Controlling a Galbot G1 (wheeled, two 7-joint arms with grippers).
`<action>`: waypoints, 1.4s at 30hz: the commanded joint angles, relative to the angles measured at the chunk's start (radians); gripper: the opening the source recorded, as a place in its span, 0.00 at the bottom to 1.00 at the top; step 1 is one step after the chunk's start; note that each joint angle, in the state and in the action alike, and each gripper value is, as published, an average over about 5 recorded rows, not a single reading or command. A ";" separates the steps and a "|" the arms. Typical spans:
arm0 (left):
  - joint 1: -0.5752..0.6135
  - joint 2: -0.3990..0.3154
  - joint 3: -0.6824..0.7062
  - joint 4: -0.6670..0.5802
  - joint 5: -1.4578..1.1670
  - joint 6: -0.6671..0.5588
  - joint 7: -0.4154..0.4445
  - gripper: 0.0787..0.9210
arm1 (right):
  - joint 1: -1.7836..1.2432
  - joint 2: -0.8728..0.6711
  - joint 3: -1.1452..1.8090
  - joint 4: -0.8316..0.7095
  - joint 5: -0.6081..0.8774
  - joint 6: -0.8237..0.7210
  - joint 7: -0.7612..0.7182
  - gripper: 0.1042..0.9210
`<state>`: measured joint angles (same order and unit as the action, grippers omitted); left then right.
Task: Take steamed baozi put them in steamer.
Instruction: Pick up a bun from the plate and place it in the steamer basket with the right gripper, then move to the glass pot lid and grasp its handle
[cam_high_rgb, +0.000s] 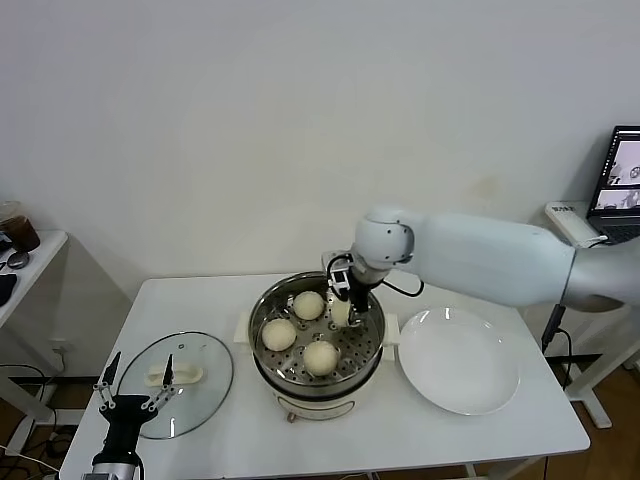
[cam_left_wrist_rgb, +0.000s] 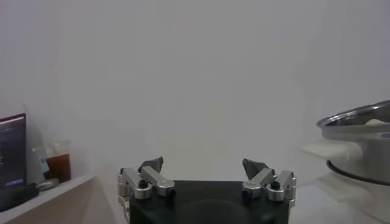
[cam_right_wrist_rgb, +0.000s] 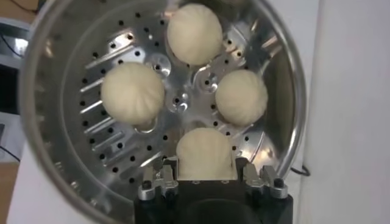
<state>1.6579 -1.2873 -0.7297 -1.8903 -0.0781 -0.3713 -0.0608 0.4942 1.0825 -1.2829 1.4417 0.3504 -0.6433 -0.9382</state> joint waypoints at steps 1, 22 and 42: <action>0.000 0.000 0.000 0.001 0.000 0.000 0.000 0.88 | -0.062 0.045 0.003 -0.044 -0.043 -0.015 0.010 0.55; -0.004 0.000 -0.006 0.000 -0.007 0.002 0.001 0.88 | -0.115 -0.243 0.280 0.255 0.028 -0.016 0.137 0.88; 0.022 -0.028 0.007 -0.022 -0.013 0.027 0.001 0.88 | -1.768 -0.137 1.727 0.374 -0.270 0.921 0.732 0.88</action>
<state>1.6730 -1.3097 -0.7292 -1.9000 -0.0981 -0.3517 -0.0615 -0.4839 0.7605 -0.2208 1.7873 0.2868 -0.2024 -0.3764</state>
